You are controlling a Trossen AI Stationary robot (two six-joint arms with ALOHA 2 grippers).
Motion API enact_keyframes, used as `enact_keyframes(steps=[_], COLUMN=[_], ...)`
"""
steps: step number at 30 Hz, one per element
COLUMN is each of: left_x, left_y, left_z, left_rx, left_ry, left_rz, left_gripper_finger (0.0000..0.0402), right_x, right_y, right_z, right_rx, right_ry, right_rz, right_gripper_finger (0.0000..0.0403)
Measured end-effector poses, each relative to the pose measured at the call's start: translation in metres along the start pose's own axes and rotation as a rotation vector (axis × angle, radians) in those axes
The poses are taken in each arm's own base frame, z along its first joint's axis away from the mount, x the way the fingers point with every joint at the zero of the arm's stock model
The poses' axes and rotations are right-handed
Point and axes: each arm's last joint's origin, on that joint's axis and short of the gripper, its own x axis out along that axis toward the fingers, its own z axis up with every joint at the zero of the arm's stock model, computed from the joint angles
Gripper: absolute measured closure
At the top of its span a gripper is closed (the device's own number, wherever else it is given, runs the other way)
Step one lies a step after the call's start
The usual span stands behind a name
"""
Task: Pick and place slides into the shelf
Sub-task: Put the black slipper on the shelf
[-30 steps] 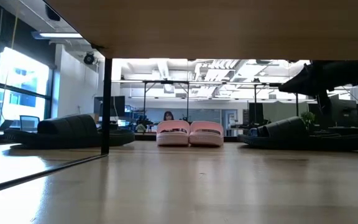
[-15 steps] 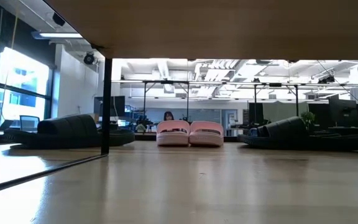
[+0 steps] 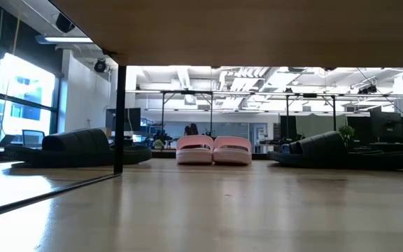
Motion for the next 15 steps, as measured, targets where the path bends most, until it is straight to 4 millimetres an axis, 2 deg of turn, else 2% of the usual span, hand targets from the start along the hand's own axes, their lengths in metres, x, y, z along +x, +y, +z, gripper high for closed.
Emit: enact_keyframes(steps=[7,12,15], left_x=[0.003,0.004,0.004], left_y=[-0.001,-0.002,-0.002], left_z=[-0.002,-0.003,-0.003], left_rx=[0.036,0.078,0.106], left_ry=[0.062,0.084,0.098], left_rz=[-0.037,-0.055,-0.07], left_gripper_finger=[0.0401,0.0401,0.0401], right_x=[0.04,0.068,0.082], right_y=[0.035,0.035,0.024], right_z=[0.035,0.073,0.089], right_rx=[-0.129,-0.04,0.049], right_ry=[0.22,0.316,0.343], right_rz=[0.034,0.145,0.156], right_gripper_finger=[0.0265,0.0265,0.0265])
